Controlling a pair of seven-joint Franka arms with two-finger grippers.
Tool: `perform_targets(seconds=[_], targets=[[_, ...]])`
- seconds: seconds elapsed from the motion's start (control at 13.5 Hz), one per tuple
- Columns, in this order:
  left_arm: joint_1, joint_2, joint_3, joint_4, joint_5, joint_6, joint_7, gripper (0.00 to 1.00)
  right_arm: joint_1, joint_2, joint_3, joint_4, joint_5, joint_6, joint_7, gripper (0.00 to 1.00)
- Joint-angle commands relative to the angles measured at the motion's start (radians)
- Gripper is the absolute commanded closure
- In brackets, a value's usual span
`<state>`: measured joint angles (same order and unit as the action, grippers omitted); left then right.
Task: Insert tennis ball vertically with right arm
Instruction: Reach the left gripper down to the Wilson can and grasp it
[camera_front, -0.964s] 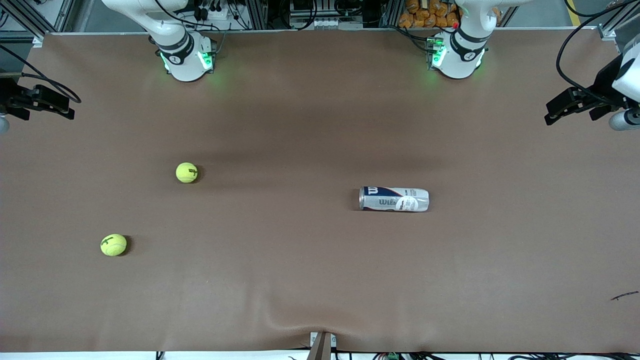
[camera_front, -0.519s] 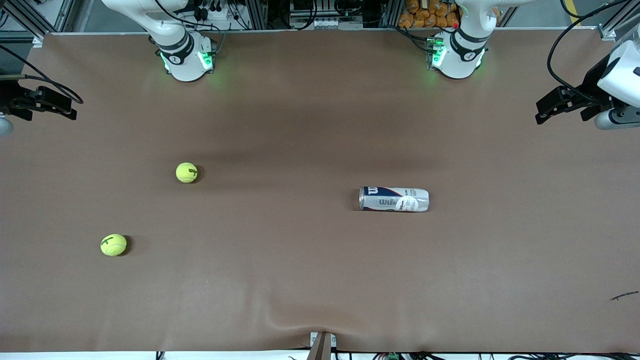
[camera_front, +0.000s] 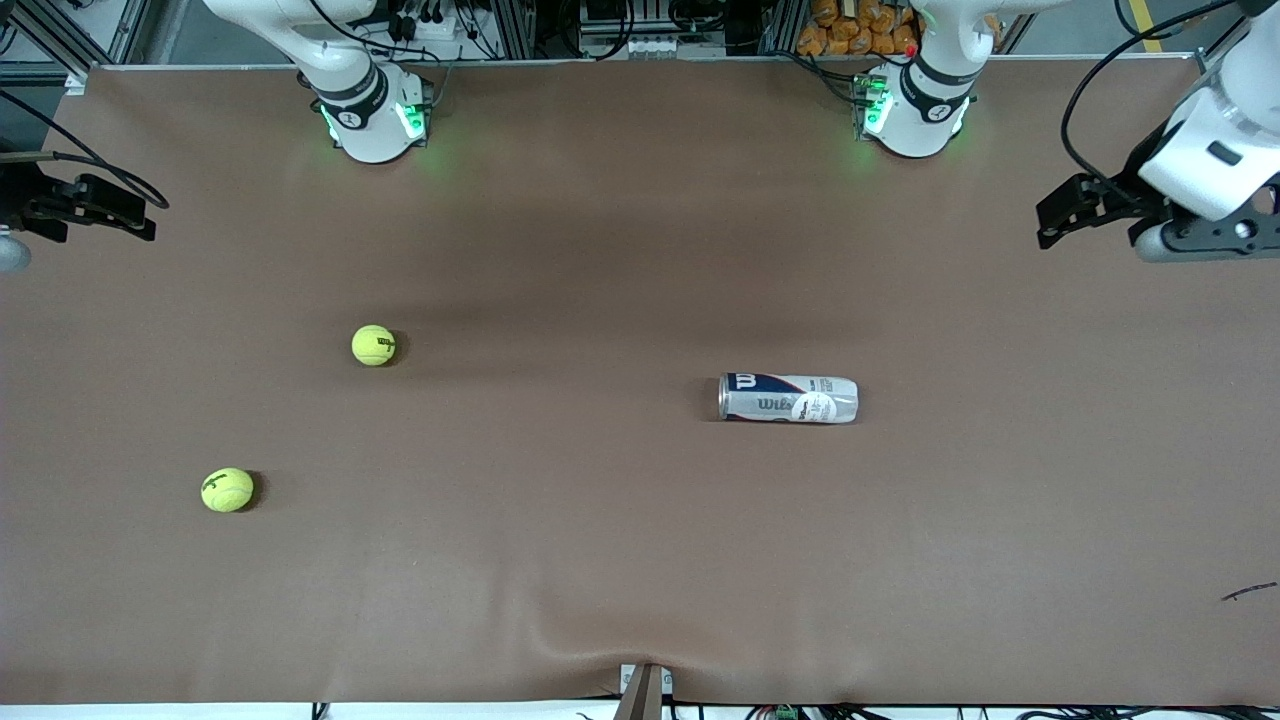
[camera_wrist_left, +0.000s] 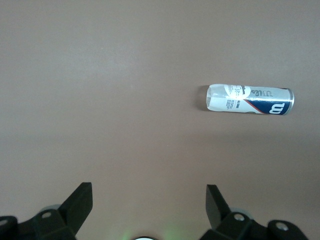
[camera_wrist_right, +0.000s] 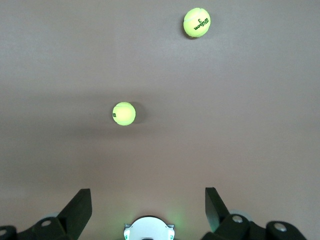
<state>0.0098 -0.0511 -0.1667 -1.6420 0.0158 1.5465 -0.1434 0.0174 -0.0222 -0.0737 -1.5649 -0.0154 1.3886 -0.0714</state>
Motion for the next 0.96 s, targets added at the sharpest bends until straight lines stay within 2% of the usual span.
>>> perform_targets(seconds=[0.0,0.3,0.59,0.74,0.89], targets=[[-0.022,0.074,-0.034,0.07,0.036,-0.022,0.011,0.0,-0.008,-0.013,0.006,-0.012,0.0,0.004,-0.005,0.0],[-0.03,0.112,-0.063,0.08,0.041,-0.02,0.011,0.0,-0.01,-0.013,0.006,-0.012,0.0,0.003,-0.005,0.0],[-0.05,0.207,-0.065,0.137,0.042,-0.02,0.106,0.0,-0.01,-0.013,0.006,-0.012,0.0,0.001,-0.005,0.0],[-0.095,0.27,-0.065,0.183,0.139,-0.022,0.2,0.0,-0.01,-0.013,0.006,-0.012,0.0,0.001,-0.005,0.0],[-0.14,0.303,-0.065,0.188,0.206,-0.02,0.251,0.0,-0.007,-0.015,0.006,-0.01,0.0,0.003,-0.005,0.0]])
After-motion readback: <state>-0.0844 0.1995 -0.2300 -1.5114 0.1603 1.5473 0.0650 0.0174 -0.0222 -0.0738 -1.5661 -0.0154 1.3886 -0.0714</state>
